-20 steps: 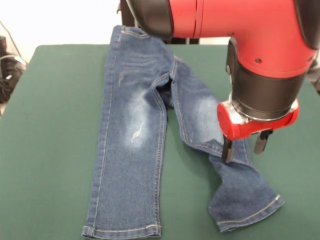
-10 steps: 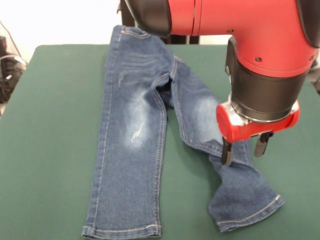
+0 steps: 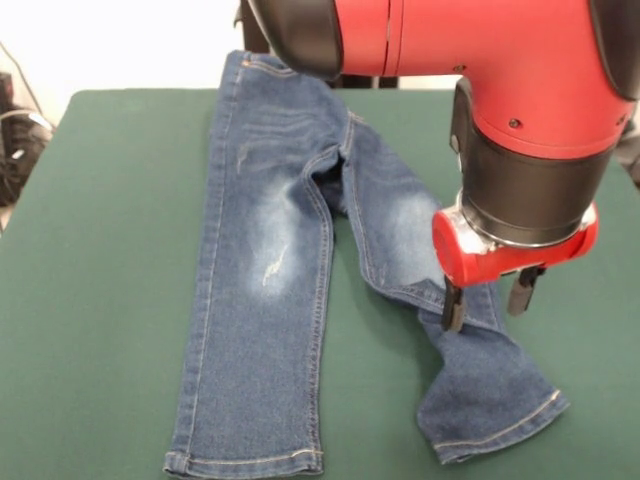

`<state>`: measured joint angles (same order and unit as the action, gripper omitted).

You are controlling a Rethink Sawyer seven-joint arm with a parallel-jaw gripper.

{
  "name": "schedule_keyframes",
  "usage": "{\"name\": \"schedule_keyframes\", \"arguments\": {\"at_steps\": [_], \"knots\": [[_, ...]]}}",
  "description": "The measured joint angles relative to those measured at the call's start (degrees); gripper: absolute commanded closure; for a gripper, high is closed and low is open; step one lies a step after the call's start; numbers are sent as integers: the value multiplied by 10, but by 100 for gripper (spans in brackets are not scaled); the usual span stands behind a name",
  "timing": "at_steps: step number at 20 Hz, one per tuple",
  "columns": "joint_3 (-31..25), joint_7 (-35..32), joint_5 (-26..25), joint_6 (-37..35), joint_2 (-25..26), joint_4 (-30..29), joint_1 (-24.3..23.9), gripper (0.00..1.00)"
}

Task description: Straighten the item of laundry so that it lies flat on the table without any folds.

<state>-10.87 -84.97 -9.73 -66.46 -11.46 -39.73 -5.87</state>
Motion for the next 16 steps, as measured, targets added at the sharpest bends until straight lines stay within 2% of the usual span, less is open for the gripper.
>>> {"name": "schedule_keyframes", "arguments": {"at_steps": [16], "knots": [[0, 0, -3, 15, 31, 0, 14, 0]]}}
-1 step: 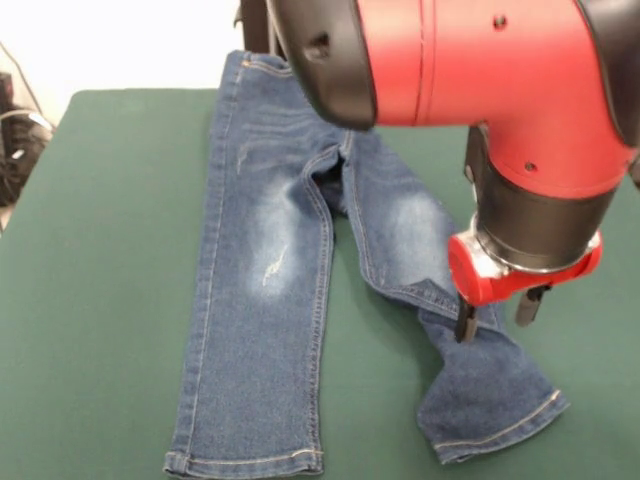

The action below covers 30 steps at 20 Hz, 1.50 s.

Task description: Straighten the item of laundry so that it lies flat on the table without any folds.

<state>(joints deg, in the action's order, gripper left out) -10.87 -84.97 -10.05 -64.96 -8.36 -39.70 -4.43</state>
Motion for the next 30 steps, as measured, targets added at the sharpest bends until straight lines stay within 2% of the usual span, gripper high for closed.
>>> {"name": "schedule_keyframes", "arguments": {"at_steps": [13, 14, 30], "knots": [[2, 0, -4, 52, 46, 5, 13, 0], [3, 0, -6, 55, 46, 5, 13, 100], [7, 0, -13, 77, 45, 5, 13, 100]]}}
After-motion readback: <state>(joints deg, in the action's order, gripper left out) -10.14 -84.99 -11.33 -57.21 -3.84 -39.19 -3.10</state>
